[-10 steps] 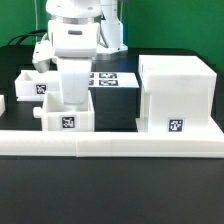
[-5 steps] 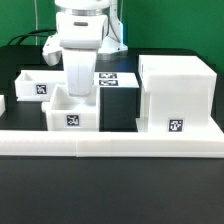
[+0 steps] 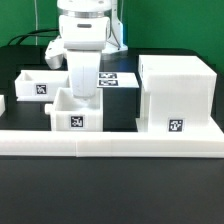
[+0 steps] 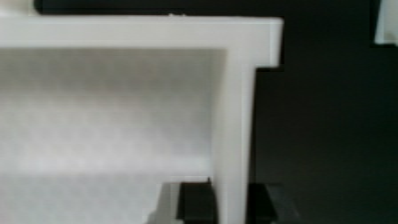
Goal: Assemble drawer
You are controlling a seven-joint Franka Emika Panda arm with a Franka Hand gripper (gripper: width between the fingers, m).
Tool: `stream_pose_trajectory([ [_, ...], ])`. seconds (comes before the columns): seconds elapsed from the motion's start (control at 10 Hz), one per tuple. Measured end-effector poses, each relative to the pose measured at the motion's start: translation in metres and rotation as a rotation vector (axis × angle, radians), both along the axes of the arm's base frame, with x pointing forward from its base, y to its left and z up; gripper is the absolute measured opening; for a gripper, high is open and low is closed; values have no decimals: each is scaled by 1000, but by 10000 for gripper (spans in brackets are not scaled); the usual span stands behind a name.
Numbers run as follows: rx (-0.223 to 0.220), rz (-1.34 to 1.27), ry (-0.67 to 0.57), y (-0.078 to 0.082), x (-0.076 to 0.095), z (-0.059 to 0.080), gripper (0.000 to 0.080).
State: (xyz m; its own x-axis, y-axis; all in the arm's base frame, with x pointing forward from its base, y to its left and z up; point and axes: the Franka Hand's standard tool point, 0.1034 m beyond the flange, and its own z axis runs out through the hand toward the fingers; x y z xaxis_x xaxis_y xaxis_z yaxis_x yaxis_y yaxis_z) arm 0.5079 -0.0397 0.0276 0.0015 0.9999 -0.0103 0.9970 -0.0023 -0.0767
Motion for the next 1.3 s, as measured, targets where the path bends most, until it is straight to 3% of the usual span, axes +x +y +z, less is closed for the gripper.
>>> stream_pose_trajectory([
  [0.4, -2, 0, 21, 1, 6, 2, 45],
  [0.6, -2, 0, 21, 1, 5, 2, 401],
  [0.7, 5, 40, 25, -2, 4, 1, 537],
  [0.8, 15, 69, 34, -12, -2, -2, 537],
  [0.9, 19, 65, 46, -17, -7, -8, 626],
  [1.1, 31, 97, 65, -22, -14, -18, 642],
  [1.3, 28, 85, 69, -21, -14, -20, 649],
])
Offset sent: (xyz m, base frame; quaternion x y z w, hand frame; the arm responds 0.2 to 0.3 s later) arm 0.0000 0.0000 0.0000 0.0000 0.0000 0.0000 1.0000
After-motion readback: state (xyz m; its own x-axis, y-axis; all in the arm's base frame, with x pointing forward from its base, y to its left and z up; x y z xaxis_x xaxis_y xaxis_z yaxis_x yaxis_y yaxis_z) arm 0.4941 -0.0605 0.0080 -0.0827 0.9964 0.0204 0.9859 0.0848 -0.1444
